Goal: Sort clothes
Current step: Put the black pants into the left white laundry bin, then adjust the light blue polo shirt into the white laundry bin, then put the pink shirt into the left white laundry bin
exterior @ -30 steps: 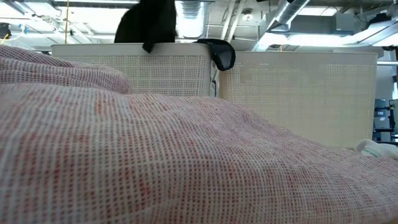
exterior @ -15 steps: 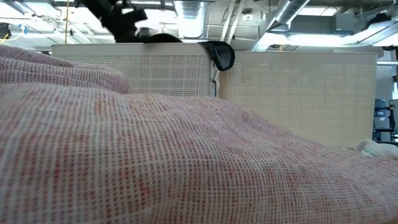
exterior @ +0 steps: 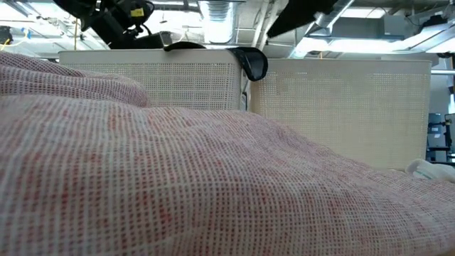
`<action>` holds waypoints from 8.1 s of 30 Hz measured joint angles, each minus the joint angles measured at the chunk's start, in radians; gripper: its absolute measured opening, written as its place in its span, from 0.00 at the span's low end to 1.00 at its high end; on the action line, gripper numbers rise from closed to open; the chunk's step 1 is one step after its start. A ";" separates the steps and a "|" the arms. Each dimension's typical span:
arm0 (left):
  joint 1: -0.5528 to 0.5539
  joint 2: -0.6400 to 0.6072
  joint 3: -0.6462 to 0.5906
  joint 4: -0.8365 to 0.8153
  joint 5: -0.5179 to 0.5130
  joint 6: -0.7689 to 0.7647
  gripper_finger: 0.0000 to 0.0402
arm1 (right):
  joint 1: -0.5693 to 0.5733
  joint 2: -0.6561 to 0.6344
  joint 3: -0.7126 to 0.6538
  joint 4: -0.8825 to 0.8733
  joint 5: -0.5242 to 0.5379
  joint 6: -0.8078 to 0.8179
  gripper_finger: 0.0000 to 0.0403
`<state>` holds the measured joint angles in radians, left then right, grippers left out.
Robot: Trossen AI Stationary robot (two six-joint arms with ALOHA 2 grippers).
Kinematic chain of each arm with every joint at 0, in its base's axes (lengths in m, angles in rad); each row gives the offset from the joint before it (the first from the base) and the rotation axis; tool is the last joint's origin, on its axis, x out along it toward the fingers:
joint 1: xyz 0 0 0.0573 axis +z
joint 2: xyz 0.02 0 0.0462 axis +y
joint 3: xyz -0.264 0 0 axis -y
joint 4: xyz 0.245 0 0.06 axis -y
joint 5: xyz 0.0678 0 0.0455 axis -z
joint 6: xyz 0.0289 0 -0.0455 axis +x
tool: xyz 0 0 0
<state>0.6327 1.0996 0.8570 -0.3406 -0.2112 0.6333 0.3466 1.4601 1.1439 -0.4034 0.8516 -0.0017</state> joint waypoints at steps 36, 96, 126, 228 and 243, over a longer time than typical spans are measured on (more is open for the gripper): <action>-0.058 -0.079 -0.001 -0.059 0.067 -0.164 0.48 | -0.193 0.097 0.001 0.271 0.098 -0.340 0.02; -0.698 -0.452 0.000 -0.131 0.344 -0.448 0.48 | -0.294 0.194 0.307 -0.101 -0.270 -0.245 0.19; -0.832 -0.410 -0.157 -0.158 0.137 -0.595 0.48 | -0.456 0.164 0.403 0.266 -0.664 -0.425 0.00; -1.153 -0.171 -0.259 0.037 0.233 -0.772 0.79 | -0.271 0.339 0.854 -0.526 -1.014 -0.282 0.68; -1.196 0.133 -0.259 0.216 0.274 -0.830 0.90 | -0.154 0.338 0.854 -0.688 -0.932 -0.173 0.68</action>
<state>-0.5629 1.2330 0.5976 -0.1244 0.0627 -0.1970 0.1921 1.7985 1.9976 -1.0911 -0.0805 -0.1748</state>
